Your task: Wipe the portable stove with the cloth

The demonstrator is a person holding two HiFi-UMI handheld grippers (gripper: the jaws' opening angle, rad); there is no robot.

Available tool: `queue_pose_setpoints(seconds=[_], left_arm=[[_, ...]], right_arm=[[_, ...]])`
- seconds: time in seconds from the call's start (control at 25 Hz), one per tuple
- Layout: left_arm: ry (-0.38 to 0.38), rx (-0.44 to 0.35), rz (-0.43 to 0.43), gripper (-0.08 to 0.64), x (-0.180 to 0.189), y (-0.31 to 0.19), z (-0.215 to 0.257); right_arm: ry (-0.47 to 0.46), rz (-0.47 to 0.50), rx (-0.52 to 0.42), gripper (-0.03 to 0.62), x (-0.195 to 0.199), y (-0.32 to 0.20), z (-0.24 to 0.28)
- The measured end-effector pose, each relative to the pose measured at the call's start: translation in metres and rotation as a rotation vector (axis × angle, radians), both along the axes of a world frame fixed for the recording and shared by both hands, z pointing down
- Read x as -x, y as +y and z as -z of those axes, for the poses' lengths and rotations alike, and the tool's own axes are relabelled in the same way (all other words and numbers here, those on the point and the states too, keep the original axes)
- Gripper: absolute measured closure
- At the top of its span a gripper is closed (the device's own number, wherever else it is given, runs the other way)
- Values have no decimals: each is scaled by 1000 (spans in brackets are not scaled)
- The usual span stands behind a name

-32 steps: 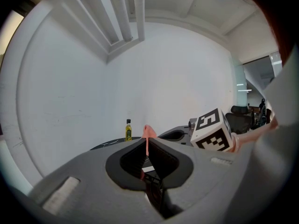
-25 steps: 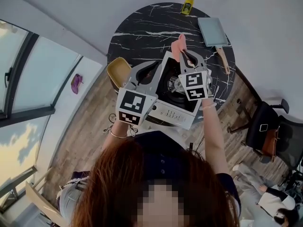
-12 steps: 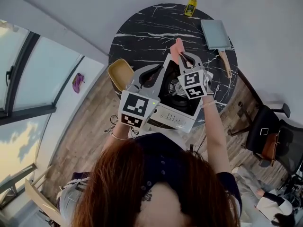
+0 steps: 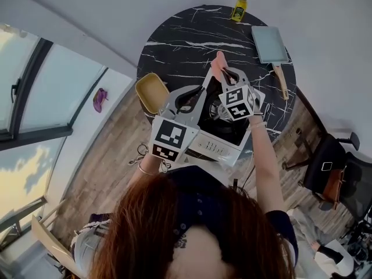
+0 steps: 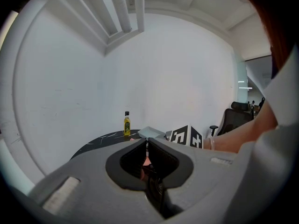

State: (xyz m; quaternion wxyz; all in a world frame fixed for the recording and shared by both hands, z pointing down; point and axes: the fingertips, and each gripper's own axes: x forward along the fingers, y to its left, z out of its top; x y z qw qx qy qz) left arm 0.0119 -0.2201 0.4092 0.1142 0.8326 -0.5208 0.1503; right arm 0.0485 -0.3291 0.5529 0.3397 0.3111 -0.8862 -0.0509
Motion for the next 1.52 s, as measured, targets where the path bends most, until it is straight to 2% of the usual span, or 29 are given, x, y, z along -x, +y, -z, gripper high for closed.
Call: queue_pose_setpoints(seconds=[0.28, 0.72, 1.52], left_arm=[[-9, 16, -5, 537, -5, 0, -5], [-13, 33, -17, 537, -7, 3, -9], [15, 21, -39, 537, -5, 3, -4]], right_arm=[[33, 42, 15, 569, 6, -1, -17], [97, 59, 74, 569, 7, -2, -42], [165, 16, 161, 569, -3, -4, -57]])
